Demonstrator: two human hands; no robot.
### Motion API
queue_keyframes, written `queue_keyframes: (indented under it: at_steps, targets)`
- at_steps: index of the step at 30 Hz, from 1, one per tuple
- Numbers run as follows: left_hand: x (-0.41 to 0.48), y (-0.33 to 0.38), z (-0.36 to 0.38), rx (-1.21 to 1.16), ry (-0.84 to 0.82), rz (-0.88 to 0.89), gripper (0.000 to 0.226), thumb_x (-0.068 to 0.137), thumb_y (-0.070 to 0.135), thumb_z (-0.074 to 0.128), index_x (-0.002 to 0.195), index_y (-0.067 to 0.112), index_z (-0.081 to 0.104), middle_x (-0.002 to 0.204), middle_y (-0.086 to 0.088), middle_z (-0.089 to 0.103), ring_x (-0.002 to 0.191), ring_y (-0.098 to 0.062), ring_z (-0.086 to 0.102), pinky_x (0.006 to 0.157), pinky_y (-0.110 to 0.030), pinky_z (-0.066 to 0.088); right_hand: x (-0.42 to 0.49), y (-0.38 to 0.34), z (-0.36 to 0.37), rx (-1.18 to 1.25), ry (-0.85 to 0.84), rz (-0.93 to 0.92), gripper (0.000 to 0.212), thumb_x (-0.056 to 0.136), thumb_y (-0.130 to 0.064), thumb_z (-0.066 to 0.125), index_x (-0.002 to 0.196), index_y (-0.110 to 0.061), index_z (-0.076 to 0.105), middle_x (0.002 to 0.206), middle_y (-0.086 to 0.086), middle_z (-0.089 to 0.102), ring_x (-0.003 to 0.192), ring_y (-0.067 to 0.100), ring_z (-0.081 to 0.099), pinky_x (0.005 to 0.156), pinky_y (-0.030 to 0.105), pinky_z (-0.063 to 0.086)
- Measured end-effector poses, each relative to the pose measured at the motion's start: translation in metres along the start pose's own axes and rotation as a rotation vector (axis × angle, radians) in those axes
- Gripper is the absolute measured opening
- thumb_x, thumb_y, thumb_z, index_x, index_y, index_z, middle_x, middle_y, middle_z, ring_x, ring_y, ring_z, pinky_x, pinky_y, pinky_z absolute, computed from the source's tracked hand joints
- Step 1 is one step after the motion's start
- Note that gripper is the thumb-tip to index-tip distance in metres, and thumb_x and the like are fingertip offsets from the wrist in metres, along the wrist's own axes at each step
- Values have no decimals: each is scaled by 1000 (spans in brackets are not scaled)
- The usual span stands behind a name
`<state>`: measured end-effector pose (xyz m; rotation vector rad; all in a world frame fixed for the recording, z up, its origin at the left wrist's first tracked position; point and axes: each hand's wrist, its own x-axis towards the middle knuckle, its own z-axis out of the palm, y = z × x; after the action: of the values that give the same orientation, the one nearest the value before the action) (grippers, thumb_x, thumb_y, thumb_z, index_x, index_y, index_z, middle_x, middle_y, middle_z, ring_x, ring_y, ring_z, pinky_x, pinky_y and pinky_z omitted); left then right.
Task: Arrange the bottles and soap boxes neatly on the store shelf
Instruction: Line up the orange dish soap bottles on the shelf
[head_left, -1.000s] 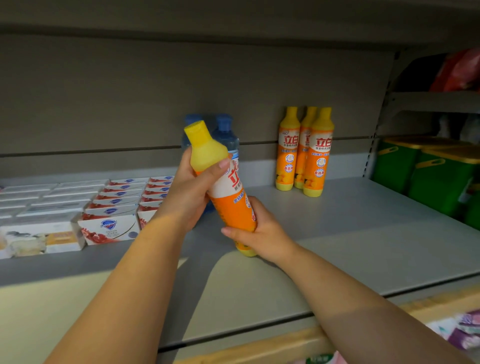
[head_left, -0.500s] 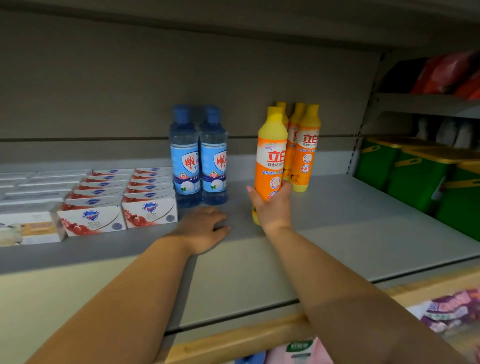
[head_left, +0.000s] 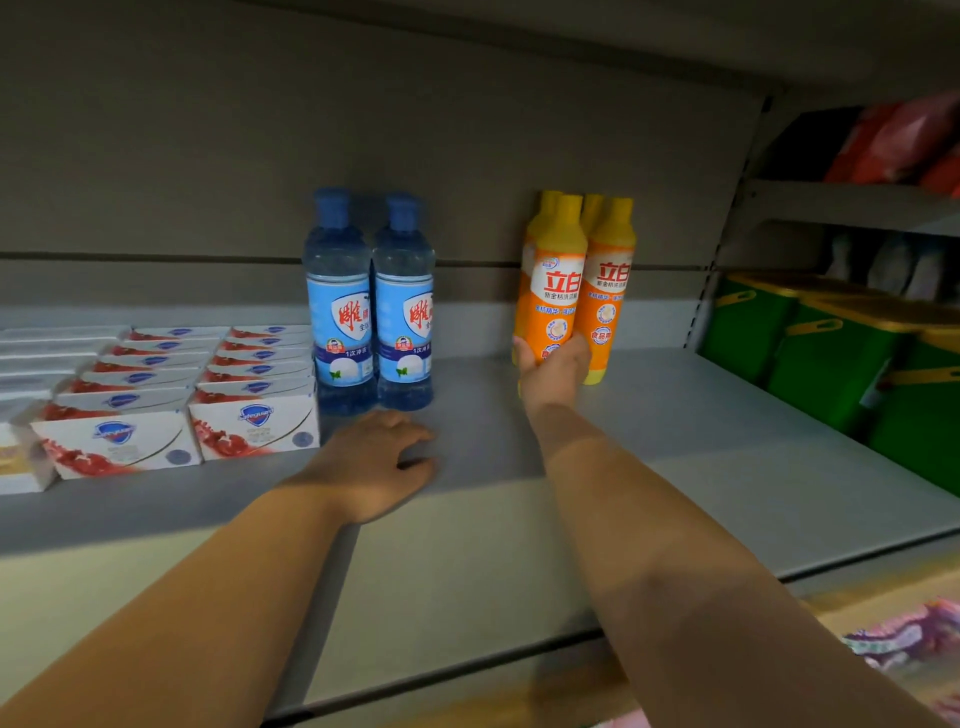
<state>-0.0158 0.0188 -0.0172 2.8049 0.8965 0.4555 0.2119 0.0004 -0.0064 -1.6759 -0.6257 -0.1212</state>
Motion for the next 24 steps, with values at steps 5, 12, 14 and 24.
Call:
queue_keyframes:
  at_steps: [5,12,14,24]
  targets:
    - [3,-6,4,-2,-5,4,47,92,47,47,138,34,44,140,9,40,132,-11,30,108,-22,23,19,10,5,-128,27,-36,70,81,-45,67,132,-7,37,131,13,47,119,28,46,96,38,42]
    - [3,-6,5,-18,-7,1,47,92,47,47,138,35,43,140,11,39,133,-9,29,110,-24,23,30,19,7,-269,76,-99,74,80,-55,62,131,-7,38,129,13,48,120,29,46,96,39,42]
    - [3,-6,4,-24,-3,-1,47,92,47,47,138,36,44,140,12,38,133,-8,29,110,-23,23,32,19,8,-317,101,-108,74,80,-56,61,130,-6,38,130,14,48,122,31,45,99,40,40]
    - [2,-8,6,-27,-11,-21,47,91,50,47,136,39,43,142,13,37,134,-8,28,111,-26,21,31,22,10,-355,106,-97,77,81,-43,67,136,-3,31,131,21,39,121,36,40,97,43,39]
